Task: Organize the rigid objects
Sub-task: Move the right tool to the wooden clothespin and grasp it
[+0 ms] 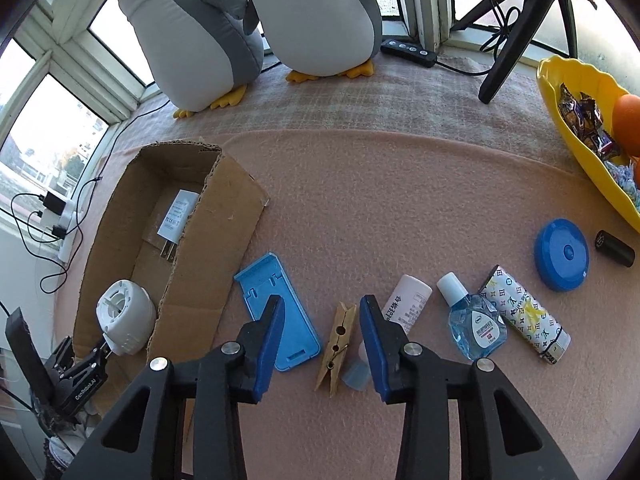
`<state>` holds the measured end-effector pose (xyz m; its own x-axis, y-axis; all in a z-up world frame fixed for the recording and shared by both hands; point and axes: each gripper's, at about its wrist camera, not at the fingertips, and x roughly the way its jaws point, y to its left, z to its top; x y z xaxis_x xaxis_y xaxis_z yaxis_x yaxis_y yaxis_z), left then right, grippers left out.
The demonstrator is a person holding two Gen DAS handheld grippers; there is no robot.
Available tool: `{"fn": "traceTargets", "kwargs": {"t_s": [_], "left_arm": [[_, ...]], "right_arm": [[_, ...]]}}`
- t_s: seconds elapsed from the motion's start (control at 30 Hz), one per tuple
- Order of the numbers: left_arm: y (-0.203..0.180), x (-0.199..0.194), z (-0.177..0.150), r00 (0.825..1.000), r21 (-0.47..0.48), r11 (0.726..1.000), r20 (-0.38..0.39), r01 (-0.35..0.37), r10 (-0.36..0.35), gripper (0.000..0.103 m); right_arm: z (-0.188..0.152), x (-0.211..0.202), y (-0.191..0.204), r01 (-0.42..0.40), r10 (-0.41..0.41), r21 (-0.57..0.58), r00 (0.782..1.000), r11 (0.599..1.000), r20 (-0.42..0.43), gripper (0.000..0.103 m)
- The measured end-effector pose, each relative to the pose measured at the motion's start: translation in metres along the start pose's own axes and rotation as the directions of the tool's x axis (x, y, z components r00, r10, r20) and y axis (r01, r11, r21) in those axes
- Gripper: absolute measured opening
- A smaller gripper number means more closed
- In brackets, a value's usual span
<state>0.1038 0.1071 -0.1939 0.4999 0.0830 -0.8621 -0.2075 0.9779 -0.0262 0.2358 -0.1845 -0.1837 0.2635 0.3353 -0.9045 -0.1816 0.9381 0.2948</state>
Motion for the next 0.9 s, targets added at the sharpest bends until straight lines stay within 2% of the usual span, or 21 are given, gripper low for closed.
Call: {"fn": "traceTargets", "kwargs": {"t_s": [0.3, 0.77, 0.9], "left_arm": [[0.0, 0.0, 0.0, 1.0, 0.0, 1.0, 0.0, 0.0, 0.0, 0.065], [0.0, 0.0, -0.001, 1.0, -0.001, 1.0, 0.0, 0.001, -0.001, 0.065], [0.001, 0.0, -0.001, 1.0, -0.001, 1.0, 0.001, 0.001, -0.001, 0.065]], "right_arm": [[0.002, 0.01, -0.003, 0.023, -0.022, 0.021, 0.999, 1.0, -0.037, 0.027], [-0.01, 0.017, 0.013, 0.123, -0.129, -0.102, 0.99, 0.987, -0.059, 0.013], [-0.014, 0.015, 0.011, 0.121, -0.127, -0.105, 0.991, 0.987, -0.049, 0.011]]}}
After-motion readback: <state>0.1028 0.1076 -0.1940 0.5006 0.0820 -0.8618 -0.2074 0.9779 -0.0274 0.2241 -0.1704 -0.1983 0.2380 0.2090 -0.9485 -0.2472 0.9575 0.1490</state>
